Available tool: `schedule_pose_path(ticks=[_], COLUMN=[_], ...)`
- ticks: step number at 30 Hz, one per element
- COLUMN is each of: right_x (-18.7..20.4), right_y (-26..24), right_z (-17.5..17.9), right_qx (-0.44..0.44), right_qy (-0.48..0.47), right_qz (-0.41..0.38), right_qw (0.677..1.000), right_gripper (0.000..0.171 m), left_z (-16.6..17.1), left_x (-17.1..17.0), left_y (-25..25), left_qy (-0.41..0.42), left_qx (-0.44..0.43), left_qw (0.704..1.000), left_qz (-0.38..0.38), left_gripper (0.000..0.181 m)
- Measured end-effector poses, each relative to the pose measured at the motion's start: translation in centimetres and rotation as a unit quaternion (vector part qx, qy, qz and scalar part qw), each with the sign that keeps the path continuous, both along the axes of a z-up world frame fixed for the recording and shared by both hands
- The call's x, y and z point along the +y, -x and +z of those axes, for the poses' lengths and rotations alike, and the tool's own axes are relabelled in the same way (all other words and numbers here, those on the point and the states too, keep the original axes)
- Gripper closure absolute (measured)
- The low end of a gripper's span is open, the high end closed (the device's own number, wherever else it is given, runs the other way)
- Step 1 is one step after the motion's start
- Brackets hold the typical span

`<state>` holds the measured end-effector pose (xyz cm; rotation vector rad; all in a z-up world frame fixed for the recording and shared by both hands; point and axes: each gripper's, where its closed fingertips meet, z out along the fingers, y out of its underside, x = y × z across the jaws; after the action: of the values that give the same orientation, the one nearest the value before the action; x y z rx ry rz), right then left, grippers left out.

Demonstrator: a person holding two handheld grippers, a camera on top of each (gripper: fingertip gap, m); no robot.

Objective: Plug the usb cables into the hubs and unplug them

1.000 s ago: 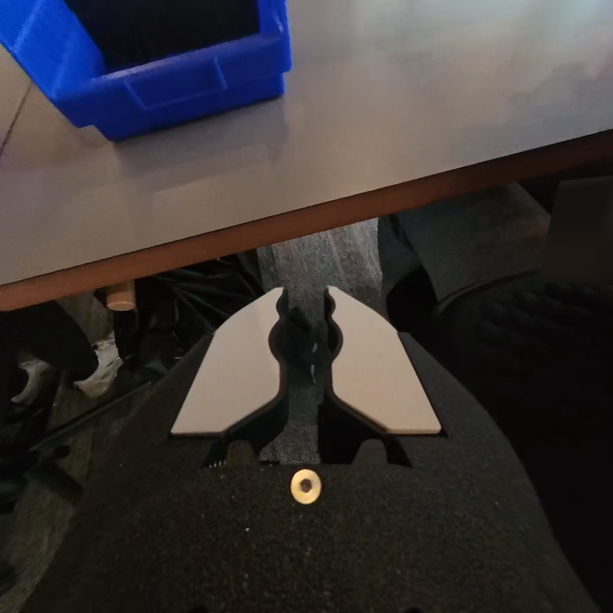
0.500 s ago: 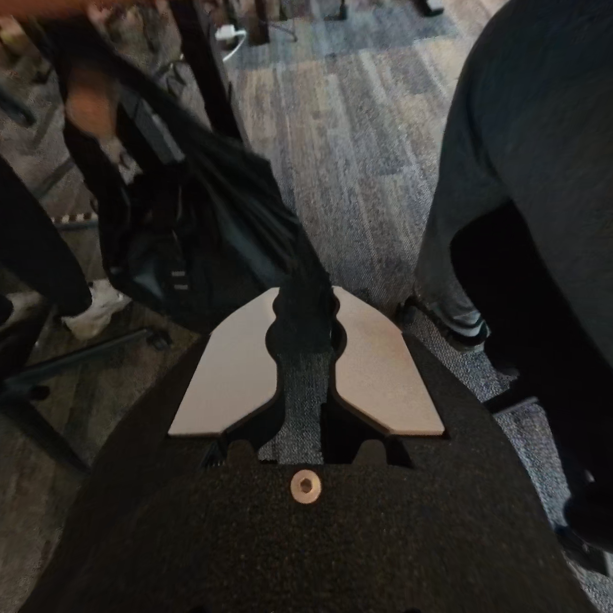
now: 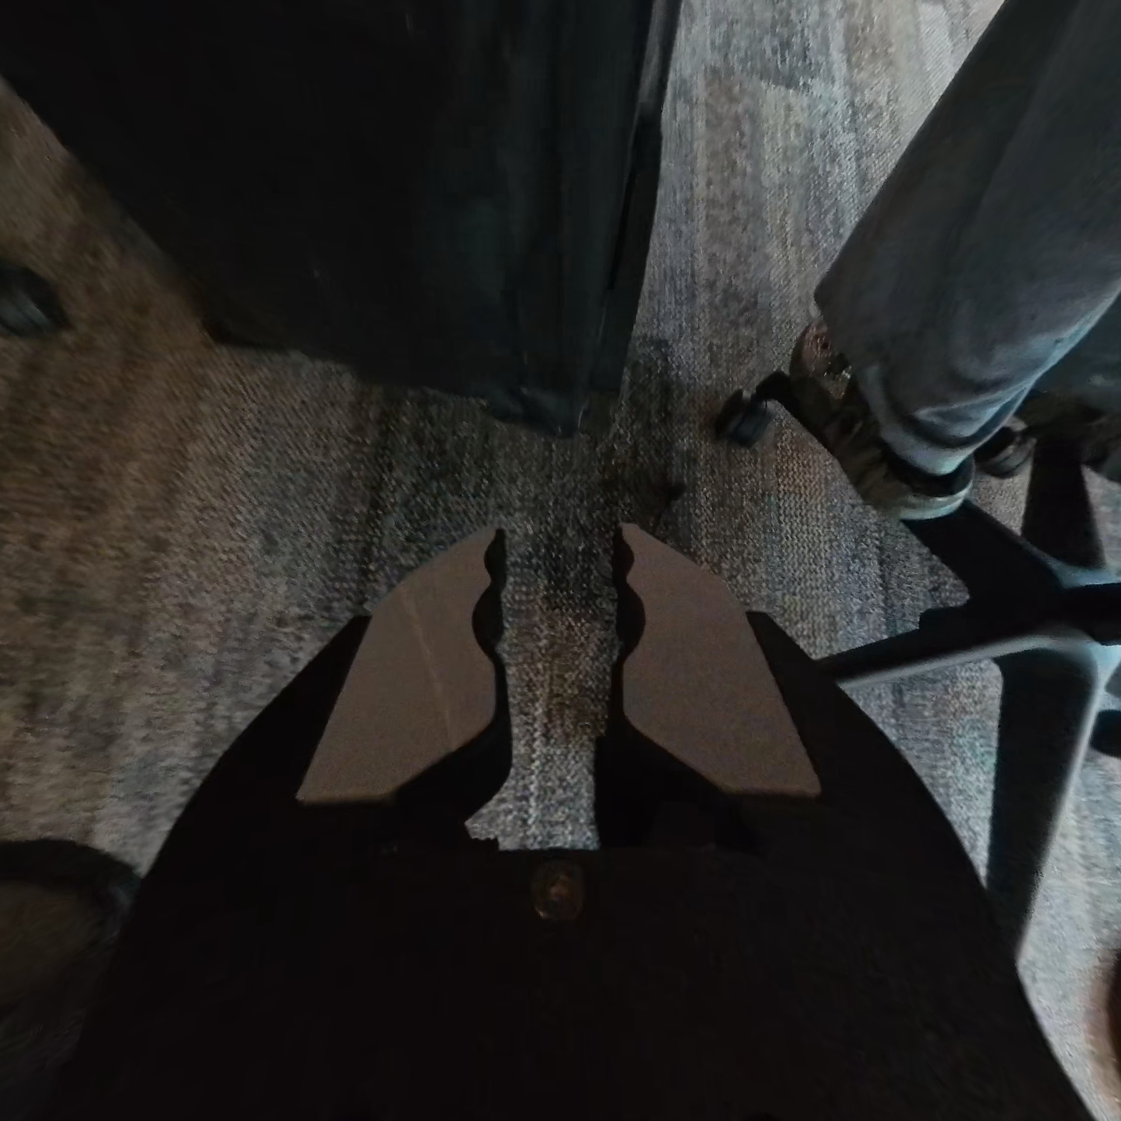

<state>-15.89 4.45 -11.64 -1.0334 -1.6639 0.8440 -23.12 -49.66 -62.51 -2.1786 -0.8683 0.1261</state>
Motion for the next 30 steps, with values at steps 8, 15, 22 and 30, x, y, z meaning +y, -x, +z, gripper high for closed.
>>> schedule_pose_path(ticks=[8, 15, 22, 30], right_x=[-1.7, -3.8, -4.7, -4.7], right_y=[0.8, 0.7, -2.2, -1.9], right_z=[-0.9, -0.1, 3.8, 3.8], right_qx=[-0.041, -0.061, -0.033, 0.005], right_qy=[0.011, 0.010, 0.005, 0.037], right_qz=[-0.023, -0.032, -0.049, -0.021], right_qw=[0.999, 0.998, 0.998, 0.999], right_gripper=[0.160, 0.160, 0.160, 0.160], left_z=[-12.4, -23.4, -25.7, -23.6], left_x=[3.9, 8.7, 13.9, 10.5], left_y=[-4.1, -7.8, -11.7, -10.6], left_qy=[-0.041, 0.045, 0.037, 0.071], left_qx=[-0.132, -0.228, -0.311, -0.294], left_qw=[0.990, 0.970, 0.945, 0.951], left_qz=[0.022, 0.078, 0.094, 0.072], left_gripper=[0.146, 0.135, 0.122, 0.123])
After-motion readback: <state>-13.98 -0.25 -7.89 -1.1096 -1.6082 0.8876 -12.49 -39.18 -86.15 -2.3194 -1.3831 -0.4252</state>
